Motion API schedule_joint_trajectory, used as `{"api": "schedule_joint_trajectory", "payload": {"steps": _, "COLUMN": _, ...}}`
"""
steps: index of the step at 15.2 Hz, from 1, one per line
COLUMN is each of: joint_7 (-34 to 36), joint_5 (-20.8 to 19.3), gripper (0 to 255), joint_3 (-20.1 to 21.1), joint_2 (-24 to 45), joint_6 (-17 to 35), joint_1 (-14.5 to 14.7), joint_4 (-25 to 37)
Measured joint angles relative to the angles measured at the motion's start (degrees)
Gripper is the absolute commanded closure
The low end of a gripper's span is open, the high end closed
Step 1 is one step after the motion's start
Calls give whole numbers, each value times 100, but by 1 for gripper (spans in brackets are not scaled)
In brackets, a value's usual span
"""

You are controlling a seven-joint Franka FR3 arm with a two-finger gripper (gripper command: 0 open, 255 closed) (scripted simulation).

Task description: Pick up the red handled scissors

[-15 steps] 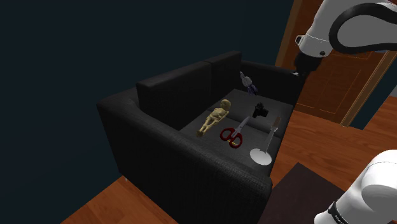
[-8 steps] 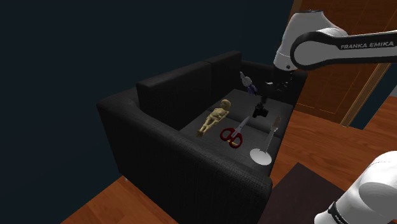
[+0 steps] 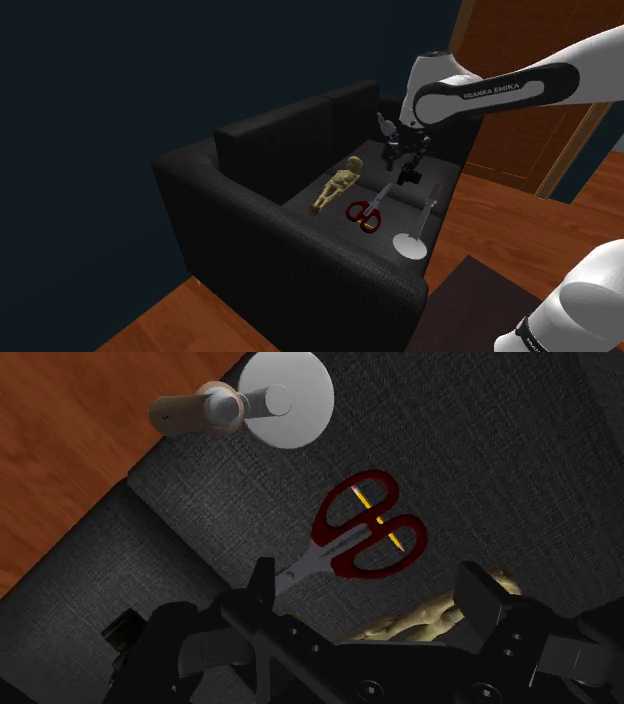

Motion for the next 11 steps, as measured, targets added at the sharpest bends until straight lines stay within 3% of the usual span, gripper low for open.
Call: {"api": "schedule_joint_trajectory", "payload": {"steps": 11, "joint_7": 1653, "joint_5": -214, "gripper": 0, "joint_3": -147, "joint_2": 2368, "joint_6": 729, "joint_1": -287, "joint_4": 1232}}
